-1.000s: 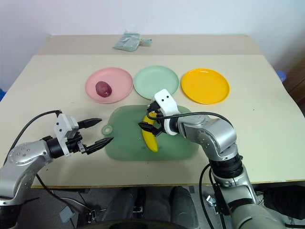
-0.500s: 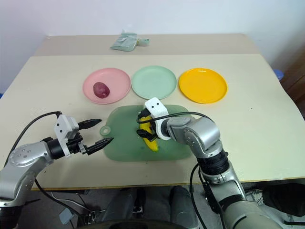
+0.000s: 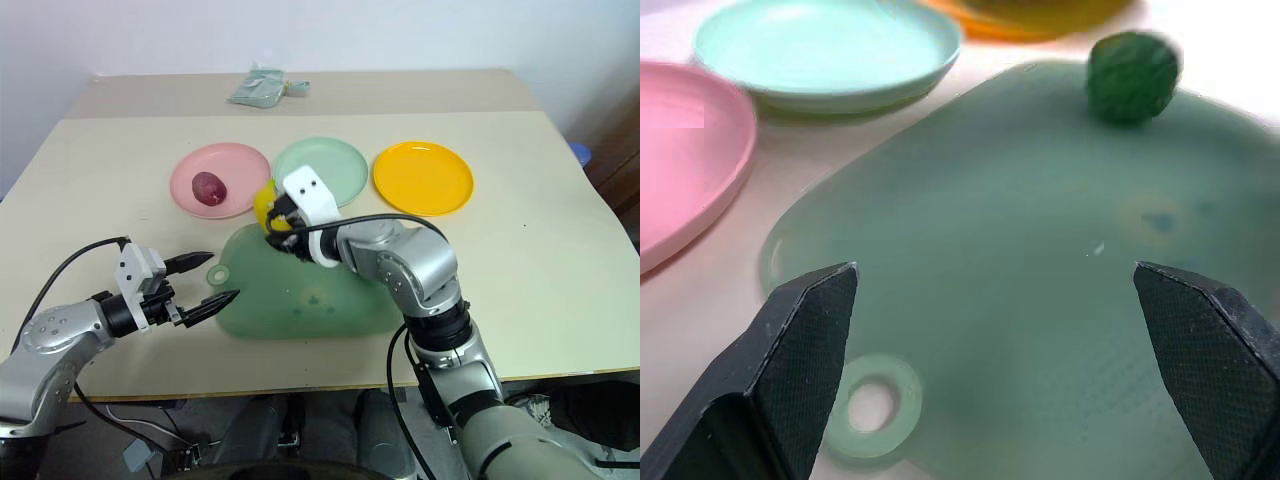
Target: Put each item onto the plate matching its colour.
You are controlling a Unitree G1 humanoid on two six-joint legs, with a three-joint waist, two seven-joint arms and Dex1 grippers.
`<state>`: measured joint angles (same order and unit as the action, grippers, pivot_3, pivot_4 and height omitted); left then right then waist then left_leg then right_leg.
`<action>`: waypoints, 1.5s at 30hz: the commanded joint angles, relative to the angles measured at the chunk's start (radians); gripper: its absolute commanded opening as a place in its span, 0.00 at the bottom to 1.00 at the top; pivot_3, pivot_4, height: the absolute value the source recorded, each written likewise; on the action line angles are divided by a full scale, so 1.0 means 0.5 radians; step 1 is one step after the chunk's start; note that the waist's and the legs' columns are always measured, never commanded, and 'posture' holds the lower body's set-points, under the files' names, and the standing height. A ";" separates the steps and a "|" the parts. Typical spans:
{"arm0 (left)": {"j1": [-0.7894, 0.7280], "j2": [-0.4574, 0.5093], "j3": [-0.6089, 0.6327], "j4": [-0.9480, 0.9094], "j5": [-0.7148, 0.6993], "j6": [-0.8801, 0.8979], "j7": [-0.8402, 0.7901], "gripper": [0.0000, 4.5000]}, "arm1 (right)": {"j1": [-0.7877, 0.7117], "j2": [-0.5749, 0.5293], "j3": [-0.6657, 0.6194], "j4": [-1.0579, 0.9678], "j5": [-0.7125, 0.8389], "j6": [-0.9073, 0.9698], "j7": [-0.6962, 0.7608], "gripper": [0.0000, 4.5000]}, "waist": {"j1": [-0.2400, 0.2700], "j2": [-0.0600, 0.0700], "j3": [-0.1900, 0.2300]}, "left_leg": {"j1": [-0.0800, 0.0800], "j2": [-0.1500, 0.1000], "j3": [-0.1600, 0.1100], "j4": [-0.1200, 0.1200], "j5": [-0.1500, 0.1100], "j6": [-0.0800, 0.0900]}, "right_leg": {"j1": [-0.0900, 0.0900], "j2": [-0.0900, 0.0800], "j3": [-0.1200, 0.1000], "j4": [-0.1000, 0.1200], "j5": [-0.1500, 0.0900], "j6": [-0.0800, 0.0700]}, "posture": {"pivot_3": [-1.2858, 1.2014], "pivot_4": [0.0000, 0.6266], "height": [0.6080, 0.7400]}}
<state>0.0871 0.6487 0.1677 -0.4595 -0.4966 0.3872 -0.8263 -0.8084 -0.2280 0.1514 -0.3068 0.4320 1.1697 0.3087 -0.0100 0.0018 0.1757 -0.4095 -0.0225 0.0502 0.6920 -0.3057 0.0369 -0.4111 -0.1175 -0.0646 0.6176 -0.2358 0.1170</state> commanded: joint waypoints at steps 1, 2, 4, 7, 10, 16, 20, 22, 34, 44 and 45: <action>-0.024 -0.025 -0.092 -0.151 -0.077 0.030 -0.010 1.00 | -0.109 -0.147 -0.125 0.273 -0.211 -0.298 -0.065 0.30 | 0.001 -0.001 0.000 | 0.000 0.000 0.000 0.000 0.000 0.000 | 0.000 0.000 0.000 0.000 0.000 0.000 | 0.52 0.24 1.00; -0.032 -0.037 -0.124 -0.170 -0.076 0.037 -0.003 1.00 | -0.142 -0.187 -0.167 0.416 -0.254 -0.355 -0.090 0.30 | 0.001 -0.001 0.000 | 0.000 -0.001 0.000 0.000 0.000 0.000 | 0.001 0.000 0.000 0.000 0.000 0.000 | 0.52 0.24 1.00; -0.058 -0.065 -0.189 -0.191 -0.067 0.047 0.015 1.00 | -0.203 -0.282 -0.227 0.744 -0.352 -0.466 -0.129 0.30 | -0.002 0.000 0.000 | 0.000 -0.001 0.001 0.000 0.000 0.000 | 0.001 0.000 0.000 -0.001 0.000 0.000 | 0.52 0.24 1.00; -0.102 -0.107 -0.286 -0.210 -0.047 0.052 0.030 1.00 | -0.286 -0.369 -0.271 1.252 -0.442 -0.693 -0.100 0.30 | -0.008 0.000 0.000 | 0.000 -0.001 0.003 -0.002 0.000 0.000 | 0.001 0.000 0.000 -0.001 0.000 0.000 | 0.52 0.24 1.00; -0.132 -0.129 -0.345 -0.213 -0.028 0.044 0.045 1.00 | -0.390 -0.368 -0.310 1.652 -0.490 -0.913 -0.063 0.30 | -0.022 0.001 0.001 | 0.000 0.000 0.005 -0.005 0.001 -0.001 | 0.000 0.001 0.001 -0.002 0.000 0.000 | 0.52 0.24 1.00; -0.125 -0.139 -0.379 -0.201 -0.001 0.008 0.073 1.00 | -0.497 -0.363 -0.368 1.960 -0.508 -1.119 0.007 0.75 | -0.022 0.004 0.002 | 0.002 0.003 0.009 -0.015 0.004 -0.004 | -0.003 0.002 0.003 -0.003 0.000 0.000 | 0.52 0.24 1.00; -0.094 -0.136 -0.359 -0.203 0.004 -0.006 0.089 1.00 | -0.387 -0.429 -0.332 1.660 -0.531 -1.174 0.131 0.99 | -0.010 0.004 0.002 | 0.002 0.003 0.009 -0.014 0.004 -0.004 | -0.002 0.001 0.003 -0.003 0.000 0.001 | 0.52 0.24 1.00; -0.079 -0.128 -0.342 -0.201 0.004 -0.012 0.088 1.00 | -0.233 -0.505 -0.320 1.343 -0.438 -1.190 0.384 0.99 | 0.000 0.004 0.002 | 0.001 0.002 0.008 -0.014 0.004 -0.004 | -0.002 0.001 0.003 -0.004 0.000 0.000 | 0.52 0.24 1.00; -0.142 -0.101 -0.342 -0.143 -0.008 -0.011 0.017 1.00 | 0.847 -1.077 -0.136 0.048 -0.091 -1.133 1.362 0.99 | 0.036 0.004 0.002 | 0.007 0.002 0.004 -0.011 0.002 -0.002 | 0.004 -0.001 0.002 -0.008 0.000 0.000 | 0.52 0.24 1.00; -0.167 -0.098 -0.350 -0.167 -0.014 0.018 0.010 1.00 | 0.809 -0.996 -0.017 0.242 -0.301 -1.193 1.219 0.70 | 0.044 0.002 0.001 | 0.006 0.002 0.003 -0.010 0.003 -0.003 | 0.004 -0.002 0.002 -0.008 0.000 0.000 | 0.52 0.24 1.00; -0.166 -0.099 -0.349 -0.172 -0.014 0.023 0.015 1.00 | 0.802 -0.991 -0.015 0.246 -0.310 -1.202 1.218 0.59 | 0.043 0.002 0.001 | 0.006 0.002 0.003 -0.010 0.003 -0.003 | 0.004 -0.002 0.002 -0.008 0.000 0.000 | 0.52 0.24 1.00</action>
<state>0.0066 0.5971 -0.0163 -0.5122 -0.4911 0.4047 -0.8227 -0.3884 -0.7257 0.1493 -0.1761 0.2850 0.5816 0.9199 0.0115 0.0028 0.1762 -0.4066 -0.0217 0.0517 0.6870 -0.3043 0.0353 -0.4092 -0.1184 -0.0634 0.6134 -0.2358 0.1169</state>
